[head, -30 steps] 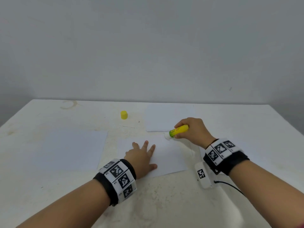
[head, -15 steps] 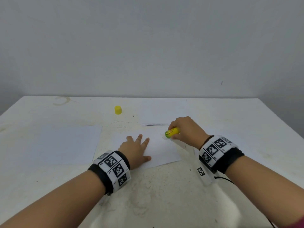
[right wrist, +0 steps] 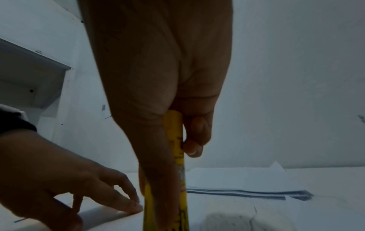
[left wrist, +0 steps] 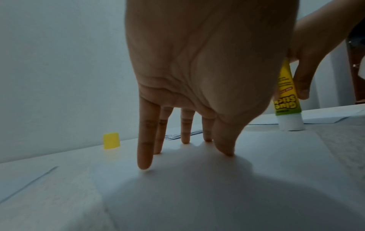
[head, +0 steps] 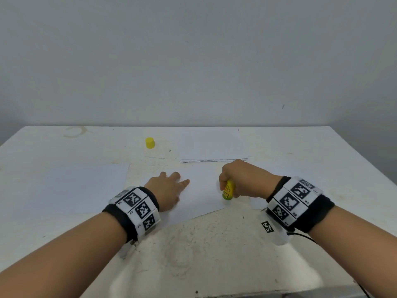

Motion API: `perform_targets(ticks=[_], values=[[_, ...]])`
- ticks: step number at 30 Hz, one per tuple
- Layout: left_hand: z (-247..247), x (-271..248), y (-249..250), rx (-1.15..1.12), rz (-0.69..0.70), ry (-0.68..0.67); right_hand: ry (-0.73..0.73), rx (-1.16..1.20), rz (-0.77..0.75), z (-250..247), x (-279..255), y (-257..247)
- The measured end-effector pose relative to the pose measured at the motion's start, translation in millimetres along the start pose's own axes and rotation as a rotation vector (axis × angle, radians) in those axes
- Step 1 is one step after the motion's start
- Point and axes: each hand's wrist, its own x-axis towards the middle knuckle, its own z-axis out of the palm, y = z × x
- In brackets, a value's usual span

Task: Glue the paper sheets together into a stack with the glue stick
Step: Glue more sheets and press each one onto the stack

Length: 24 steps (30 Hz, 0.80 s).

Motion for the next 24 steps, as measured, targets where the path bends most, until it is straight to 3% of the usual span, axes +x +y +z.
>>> perform_targets(ticks=[4, 12, 18, 24], values=[[-1.6, -5.4, -1.3, -0.041, -0.038, 0.014, -0.003, 0.072, 0.007, -15.4, 1.1, 1.3], [11.2, -10.1, 0.8, -0.154, 0.078, 0.091, 0.329, 0.500, 0.109, -13.0, 23.8, 13.9], [6.0, -12.1, 0.2, -0.096, 0.042, 0.091, 0.537, 0.745, 0.098, -2.1, 42.7, 10.9], [15.9, -7.4, 4.5, -0.193, 0.014, 0.096, 0.466, 0.681, -0.002, -1.0, 67.5, -7.3]])
